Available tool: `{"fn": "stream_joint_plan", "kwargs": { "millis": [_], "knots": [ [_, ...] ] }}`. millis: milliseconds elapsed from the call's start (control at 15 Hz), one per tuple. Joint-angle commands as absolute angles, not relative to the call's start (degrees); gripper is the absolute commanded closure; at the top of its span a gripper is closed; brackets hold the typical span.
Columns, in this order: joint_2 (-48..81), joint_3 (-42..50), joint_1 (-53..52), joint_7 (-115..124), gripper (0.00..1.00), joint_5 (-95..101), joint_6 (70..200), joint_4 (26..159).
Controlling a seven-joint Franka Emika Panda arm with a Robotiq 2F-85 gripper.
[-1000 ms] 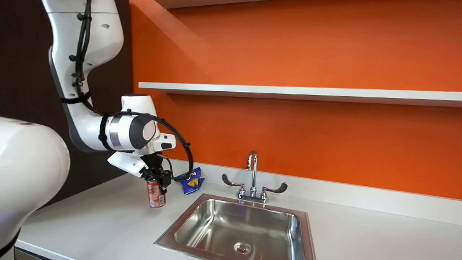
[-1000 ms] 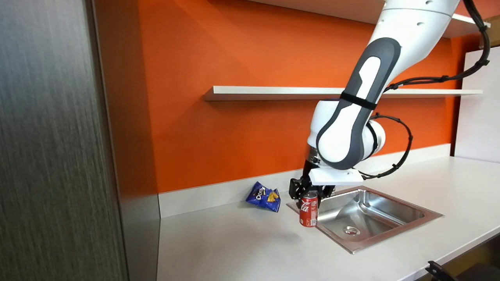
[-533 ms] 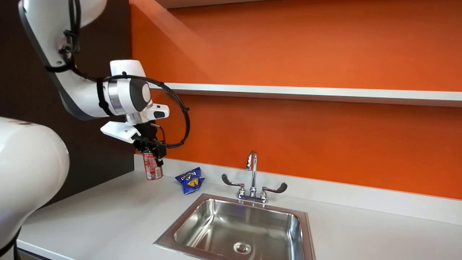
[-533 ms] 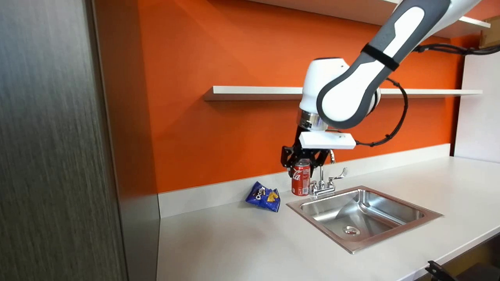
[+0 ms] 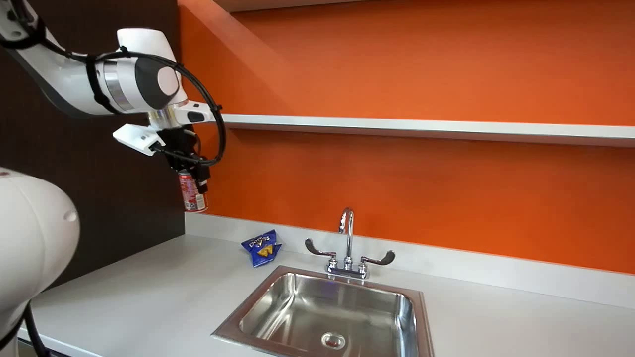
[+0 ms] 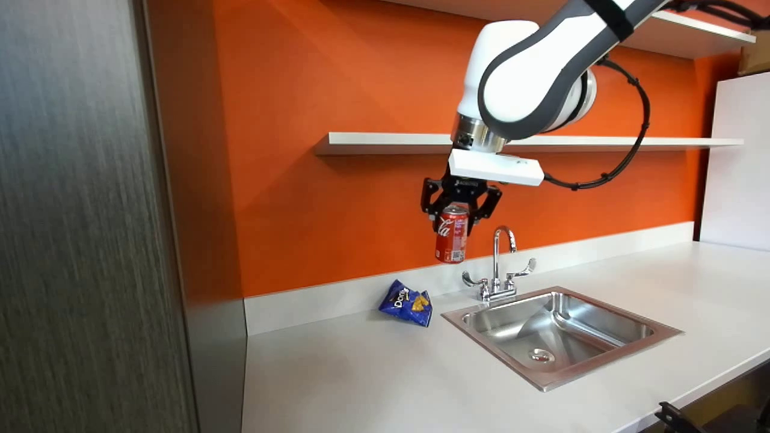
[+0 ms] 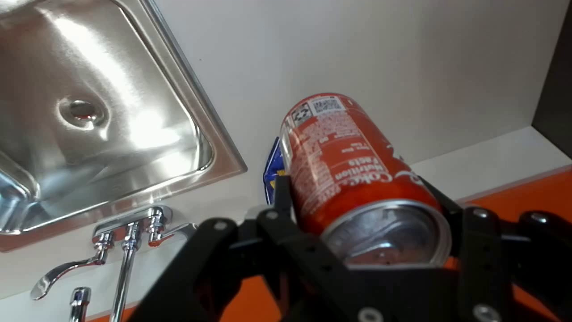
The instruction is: Put the Cola can on the left side of the first shelf
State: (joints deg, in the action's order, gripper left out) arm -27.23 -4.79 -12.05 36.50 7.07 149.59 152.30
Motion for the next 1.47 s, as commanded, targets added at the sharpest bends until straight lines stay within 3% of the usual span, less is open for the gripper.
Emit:
{"fn": "stream_joint_plan", "kwargs": {
  "millis": [0, 667, 1400],
  "knots": [
    [-32.85, -8.64, -7.96, 33.93, 0.6, 3.63, 145.92, 150.57],
    [-39.77, -10.38, -4.9, 32.36, 0.6, 1.46, 140.75, 143.12],
    [-36.05, -12.32, 0.41, 33.59, 0.6, 1.74, 137.52, 128.46]
  ]
}}
